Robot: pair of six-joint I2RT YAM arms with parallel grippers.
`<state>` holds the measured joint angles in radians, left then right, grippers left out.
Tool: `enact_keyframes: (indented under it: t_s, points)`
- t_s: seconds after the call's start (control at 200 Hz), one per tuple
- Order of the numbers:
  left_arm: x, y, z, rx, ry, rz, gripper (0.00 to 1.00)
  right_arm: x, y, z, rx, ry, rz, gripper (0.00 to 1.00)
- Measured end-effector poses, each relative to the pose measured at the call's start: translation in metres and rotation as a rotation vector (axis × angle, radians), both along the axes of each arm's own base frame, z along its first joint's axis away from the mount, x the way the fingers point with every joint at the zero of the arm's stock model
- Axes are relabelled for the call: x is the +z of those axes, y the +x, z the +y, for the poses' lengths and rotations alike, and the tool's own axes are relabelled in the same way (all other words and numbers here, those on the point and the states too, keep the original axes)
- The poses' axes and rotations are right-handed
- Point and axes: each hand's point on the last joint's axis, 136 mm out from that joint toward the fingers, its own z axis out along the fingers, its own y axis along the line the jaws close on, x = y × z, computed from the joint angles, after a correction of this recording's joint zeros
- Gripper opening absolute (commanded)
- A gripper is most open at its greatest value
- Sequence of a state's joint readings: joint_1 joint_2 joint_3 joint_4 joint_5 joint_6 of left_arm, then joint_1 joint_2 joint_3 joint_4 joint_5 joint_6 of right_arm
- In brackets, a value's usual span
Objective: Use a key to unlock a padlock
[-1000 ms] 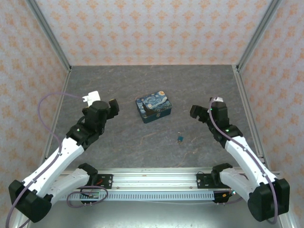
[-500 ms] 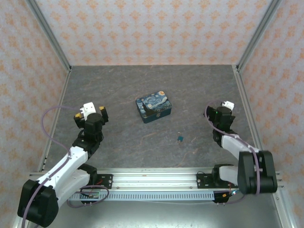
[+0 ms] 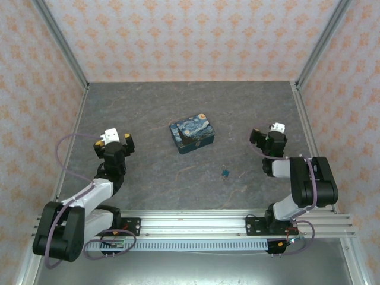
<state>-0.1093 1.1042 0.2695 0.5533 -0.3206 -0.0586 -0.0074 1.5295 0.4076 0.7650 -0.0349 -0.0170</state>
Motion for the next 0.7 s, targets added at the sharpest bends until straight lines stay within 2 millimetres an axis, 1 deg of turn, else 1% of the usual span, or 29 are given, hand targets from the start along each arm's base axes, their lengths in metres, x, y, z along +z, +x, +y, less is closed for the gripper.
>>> enact_keyframes:
  t_s: [0.165,0.345,0.46,0.515,0.581,0.626,0.701]
  points:
    - [-0.021,0.013,-0.010,-0.062,0.011,0.047,1.00,0.001,0.001,0.001,0.009,-0.002,-0.001,0.99]
    - [-0.037,0.030,-0.020,-0.122,0.020,0.066,1.00,0.001,0.001,0.002,0.013,-0.002,0.000,0.99]
    - [-0.054,0.040,-0.025,-0.150,0.025,0.120,1.00,0.001,0.001,0.002,0.013,-0.002,0.000,0.99]
    - [-0.051,0.048,-0.024,-0.158,0.014,0.121,1.00,0.001,0.001,0.002,0.013,-0.002,0.000,0.99]
    - [-0.041,0.057,-0.019,-0.147,0.005,0.094,1.00,0.001,0.001,0.002,0.013,-0.002,0.000,0.99]
    - [-0.036,0.060,-0.016,-0.141,0.003,0.080,1.00,0.001,0.001,0.002,0.013,-0.002,0.000,0.99]
    - [-0.035,0.061,-0.015,-0.143,-0.001,0.077,1.00,0.001,0.001,0.002,0.013,-0.003,0.000,0.99]
